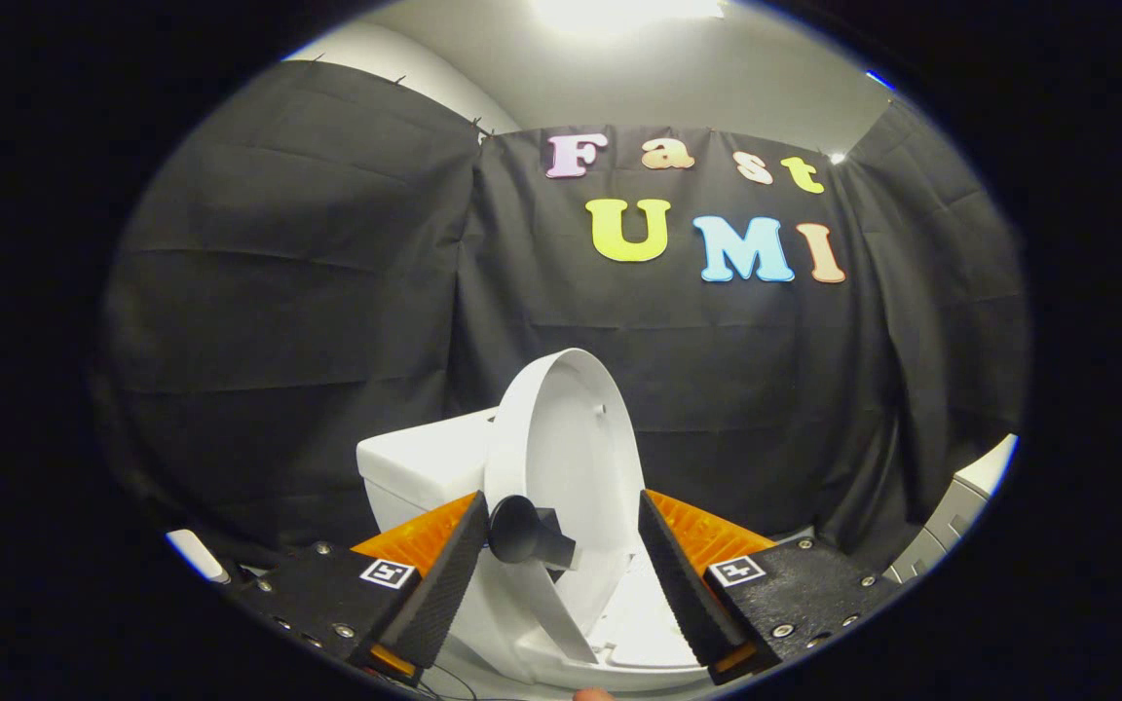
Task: Open the toilet lid.
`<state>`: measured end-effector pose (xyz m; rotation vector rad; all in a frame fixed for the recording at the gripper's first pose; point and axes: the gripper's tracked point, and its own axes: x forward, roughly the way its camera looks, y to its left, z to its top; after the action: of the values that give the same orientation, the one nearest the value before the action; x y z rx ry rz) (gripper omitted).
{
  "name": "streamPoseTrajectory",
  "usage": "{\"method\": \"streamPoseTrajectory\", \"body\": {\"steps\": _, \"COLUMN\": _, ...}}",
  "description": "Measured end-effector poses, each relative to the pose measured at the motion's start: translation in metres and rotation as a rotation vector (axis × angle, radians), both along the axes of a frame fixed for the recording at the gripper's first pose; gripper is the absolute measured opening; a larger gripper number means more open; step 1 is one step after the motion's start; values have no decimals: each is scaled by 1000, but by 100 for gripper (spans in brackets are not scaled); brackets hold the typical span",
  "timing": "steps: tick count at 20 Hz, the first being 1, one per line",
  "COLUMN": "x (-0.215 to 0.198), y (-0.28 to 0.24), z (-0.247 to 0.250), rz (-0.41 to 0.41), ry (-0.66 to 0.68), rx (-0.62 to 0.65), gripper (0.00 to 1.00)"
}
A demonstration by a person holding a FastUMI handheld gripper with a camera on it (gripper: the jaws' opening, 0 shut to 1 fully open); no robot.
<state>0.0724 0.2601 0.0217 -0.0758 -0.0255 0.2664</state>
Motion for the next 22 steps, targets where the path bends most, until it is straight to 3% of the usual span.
{"method": "streamPoseTrajectory", "body": {"steps": 5, "x": -13, "y": -38, "z": 32, "rz": -29, "ry": -58, "rx": 29, "gripper": 95}}
{"method": "streamPoseTrajectory", "body": {"steps": 22, "x": -28, "y": -188, "z": 53, "rz": -164, "ry": -99, "rx": 53, "gripper": 95}}
